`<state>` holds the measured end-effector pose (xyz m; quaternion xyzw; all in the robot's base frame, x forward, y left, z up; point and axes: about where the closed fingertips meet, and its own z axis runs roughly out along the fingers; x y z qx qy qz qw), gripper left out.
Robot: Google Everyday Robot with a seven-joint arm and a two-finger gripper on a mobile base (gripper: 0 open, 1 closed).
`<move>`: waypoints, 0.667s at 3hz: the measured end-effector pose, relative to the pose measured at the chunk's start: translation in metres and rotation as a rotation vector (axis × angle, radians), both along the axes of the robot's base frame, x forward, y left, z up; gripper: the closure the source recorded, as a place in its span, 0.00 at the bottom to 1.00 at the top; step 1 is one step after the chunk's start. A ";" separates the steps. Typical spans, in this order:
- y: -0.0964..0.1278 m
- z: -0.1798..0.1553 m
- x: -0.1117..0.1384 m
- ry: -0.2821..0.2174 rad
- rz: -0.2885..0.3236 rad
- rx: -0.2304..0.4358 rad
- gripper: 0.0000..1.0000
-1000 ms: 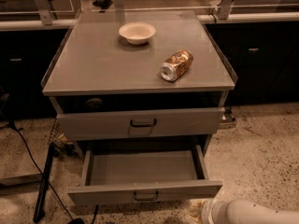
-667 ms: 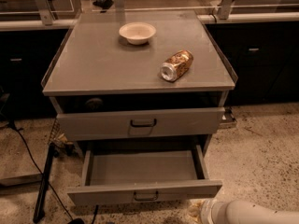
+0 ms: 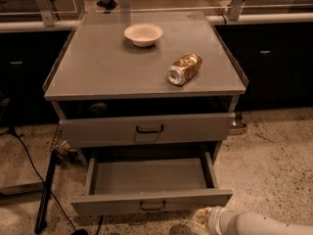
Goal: Close middle drawer
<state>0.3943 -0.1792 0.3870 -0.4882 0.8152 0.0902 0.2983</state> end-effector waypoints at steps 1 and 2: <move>0.006 -0.006 0.016 -0.064 -0.007 0.022 1.00; 0.011 -0.008 0.035 -0.147 -0.011 0.042 1.00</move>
Offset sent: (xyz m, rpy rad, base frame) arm 0.0575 0.0135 -0.0085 0.0644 -0.2486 -0.0201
